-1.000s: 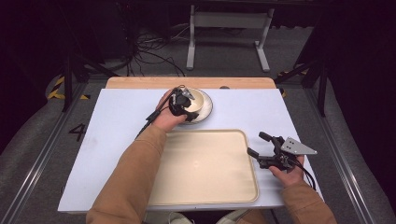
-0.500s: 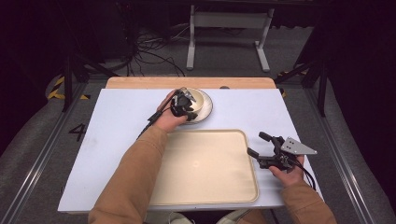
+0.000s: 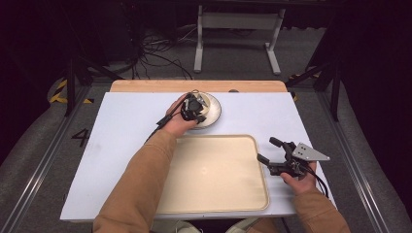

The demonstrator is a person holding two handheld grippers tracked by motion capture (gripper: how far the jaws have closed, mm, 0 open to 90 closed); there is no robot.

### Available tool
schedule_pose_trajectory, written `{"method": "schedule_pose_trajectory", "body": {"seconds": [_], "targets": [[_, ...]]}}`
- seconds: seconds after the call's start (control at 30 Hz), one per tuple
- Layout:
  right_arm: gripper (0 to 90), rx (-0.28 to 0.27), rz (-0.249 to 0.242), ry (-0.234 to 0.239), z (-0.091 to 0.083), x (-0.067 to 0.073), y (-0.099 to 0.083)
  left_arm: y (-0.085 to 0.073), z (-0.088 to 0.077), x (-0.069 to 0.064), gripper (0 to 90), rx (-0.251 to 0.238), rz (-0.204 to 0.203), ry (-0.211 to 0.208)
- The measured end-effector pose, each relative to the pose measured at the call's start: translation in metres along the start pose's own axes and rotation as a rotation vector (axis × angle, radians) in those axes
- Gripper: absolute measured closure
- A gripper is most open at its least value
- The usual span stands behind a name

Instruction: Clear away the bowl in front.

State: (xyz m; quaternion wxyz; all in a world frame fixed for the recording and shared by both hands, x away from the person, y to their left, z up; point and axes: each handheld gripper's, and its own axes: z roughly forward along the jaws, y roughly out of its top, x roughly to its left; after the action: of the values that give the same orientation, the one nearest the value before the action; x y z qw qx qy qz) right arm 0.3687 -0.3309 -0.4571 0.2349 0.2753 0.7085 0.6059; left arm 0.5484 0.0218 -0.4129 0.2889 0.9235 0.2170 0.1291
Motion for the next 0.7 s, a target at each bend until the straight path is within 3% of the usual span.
{"method": "schedule_pose_trajectory", "body": {"seconds": [0.17, 0.43, 0.5, 0.7], "targets": [[14.5, -0.001, 0.003, 0.002, 0.000, 0.000, 0.000, 0.006, -0.007, -0.001, 83.2, 0.008, -0.013, 0.011], [14.4, -0.001, 0.002, 0.001, 0.000, 0.000, 0.000, 0.010, -0.022, 0.000, 82.5, 0.015, -0.049, -0.025], [14.3, -0.002, 0.003, 0.002, 0.000, 0.000, 0.000, 0.011, -0.026, -0.002, 82.5, 0.019, -0.030, -0.021], [14.3, -0.001, 0.002, 0.001, 0.000, 0.000, 0.000, 0.012, -0.040, -0.004, 82.5, -0.002, -0.034, -0.030]]}}
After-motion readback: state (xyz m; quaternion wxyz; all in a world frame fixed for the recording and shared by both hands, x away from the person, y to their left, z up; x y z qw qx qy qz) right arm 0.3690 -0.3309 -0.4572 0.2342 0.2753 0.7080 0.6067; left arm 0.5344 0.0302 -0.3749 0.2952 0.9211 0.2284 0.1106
